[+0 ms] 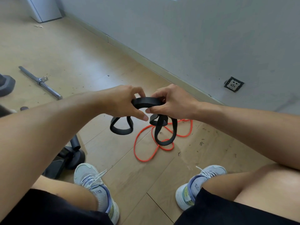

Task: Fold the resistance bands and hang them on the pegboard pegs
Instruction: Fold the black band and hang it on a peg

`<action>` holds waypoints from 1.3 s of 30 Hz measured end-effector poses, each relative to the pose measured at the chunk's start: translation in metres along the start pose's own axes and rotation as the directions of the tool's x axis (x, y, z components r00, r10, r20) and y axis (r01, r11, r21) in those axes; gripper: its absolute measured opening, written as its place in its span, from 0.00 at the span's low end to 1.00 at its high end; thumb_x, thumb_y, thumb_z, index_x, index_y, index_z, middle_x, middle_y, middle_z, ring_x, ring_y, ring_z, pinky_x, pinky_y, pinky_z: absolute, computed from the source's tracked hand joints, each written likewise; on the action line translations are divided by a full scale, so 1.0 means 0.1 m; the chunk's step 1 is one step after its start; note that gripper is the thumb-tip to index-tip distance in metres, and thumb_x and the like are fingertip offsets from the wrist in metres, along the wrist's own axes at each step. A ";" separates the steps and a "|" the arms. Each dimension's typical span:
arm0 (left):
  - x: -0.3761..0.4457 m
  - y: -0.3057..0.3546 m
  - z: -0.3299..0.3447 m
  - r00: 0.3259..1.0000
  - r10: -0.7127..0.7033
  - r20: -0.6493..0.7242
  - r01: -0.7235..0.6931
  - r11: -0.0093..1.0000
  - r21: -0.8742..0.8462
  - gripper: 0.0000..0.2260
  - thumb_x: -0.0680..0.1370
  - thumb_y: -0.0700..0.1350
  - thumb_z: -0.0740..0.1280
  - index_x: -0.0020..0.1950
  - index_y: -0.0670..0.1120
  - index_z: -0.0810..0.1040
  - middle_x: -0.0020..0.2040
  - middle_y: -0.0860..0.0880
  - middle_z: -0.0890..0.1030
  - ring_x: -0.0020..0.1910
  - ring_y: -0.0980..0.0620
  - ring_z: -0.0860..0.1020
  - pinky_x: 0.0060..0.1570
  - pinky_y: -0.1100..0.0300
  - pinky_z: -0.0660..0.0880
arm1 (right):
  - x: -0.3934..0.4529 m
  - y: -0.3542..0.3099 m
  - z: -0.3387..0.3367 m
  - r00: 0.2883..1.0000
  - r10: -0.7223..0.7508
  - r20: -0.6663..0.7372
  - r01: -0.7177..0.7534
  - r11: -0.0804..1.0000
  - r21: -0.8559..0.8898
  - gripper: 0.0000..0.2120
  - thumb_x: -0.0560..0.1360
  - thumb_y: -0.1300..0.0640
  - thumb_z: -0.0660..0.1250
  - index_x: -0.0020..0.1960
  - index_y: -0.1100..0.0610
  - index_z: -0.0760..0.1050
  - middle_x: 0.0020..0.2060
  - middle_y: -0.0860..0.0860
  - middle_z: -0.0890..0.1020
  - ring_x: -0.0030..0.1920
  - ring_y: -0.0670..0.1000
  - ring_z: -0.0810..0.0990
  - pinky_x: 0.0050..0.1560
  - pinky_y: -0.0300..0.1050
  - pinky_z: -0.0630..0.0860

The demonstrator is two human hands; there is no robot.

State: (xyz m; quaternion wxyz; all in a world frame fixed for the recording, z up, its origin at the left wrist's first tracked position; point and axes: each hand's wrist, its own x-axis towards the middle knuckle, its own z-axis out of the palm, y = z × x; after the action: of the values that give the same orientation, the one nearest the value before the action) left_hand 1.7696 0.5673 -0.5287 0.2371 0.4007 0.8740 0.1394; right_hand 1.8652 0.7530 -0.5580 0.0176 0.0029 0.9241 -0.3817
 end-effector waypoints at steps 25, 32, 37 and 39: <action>-0.03 0.17 -0.07 0.987 0.040 -0.154 -0.038 0.999 0.018 0.04 0.71 0.50 0.79 0.44 0.53 0.87 0.30 0.55 0.80 0.32 0.57 0.76 0.30 0.65 0.68 | -0.06 0.84 0.11 0.849 0.357 0.389 -0.284 0.930 -0.235 0.12 0.75 0.52 0.78 0.57 0.50 0.86 0.53 0.45 0.87 0.57 0.48 0.84 0.59 0.46 0.78; -0.01 -0.04 -0.14 0.974 -0.090 -0.210 0.054 0.984 -0.172 0.05 0.70 0.53 0.79 0.42 0.53 0.87 0.34 0.51 0.83 0.34 0.53 0.77 0.33 0.62 0.71 | -0.08 0.95 0.16 0.838 0.394 0.377 -0.394 0.915 -0.080 0.16 0.77 0.50 0.76 0.63 0.52 0.82 0.55 0.47 0.87 0.56 0.46 0.85 0.63 0.47 0.80; -0.06 -0.12 -0.21 0.964 -0.129 -0.231 0.040 0.933 -0.357 0.06 0.72 0.49 0.78 0.46 0.50 0.87 0.40 0.49 0.87 0.43 0.51 0.84 0.38 0.66 0.73 | -0.05 0.99 0.27 0.832 0.450 0.326 -0.472 0.882 -0.012 0.37 0.77 0.49 0.75 0.81 0.51 0.63 0.73 0.53 0.75 0.64 0.53 0.81 0.60 0.46 0.79; -0.08 -0.13 -0.24 0.965 -0.123 -0.234 0.021 0.917 -0.398 0.06 0.72 0.50 0.78 0.46 0.50 0.88 0.40 0.50 0.87 0.45 0.52 0.85 0.42 0.66 0.74 | -0.02 0.99 0.32 0.841 0.458 0.288 -0.475 0.880 -0.013 0.42 0.77 0.47 0.75 0.83 0.49 0.56 0.76 0.54 0.71 0.67 0.54 0.79 0.60 0.45 0.78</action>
State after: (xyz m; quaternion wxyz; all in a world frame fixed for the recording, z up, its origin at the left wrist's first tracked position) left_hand 1.7530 0.5515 -0.5117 0.2037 0.2914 0.8656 0.3526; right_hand 1.8700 0.8003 -0.6502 0.2413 0.1736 0.8719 -0.3892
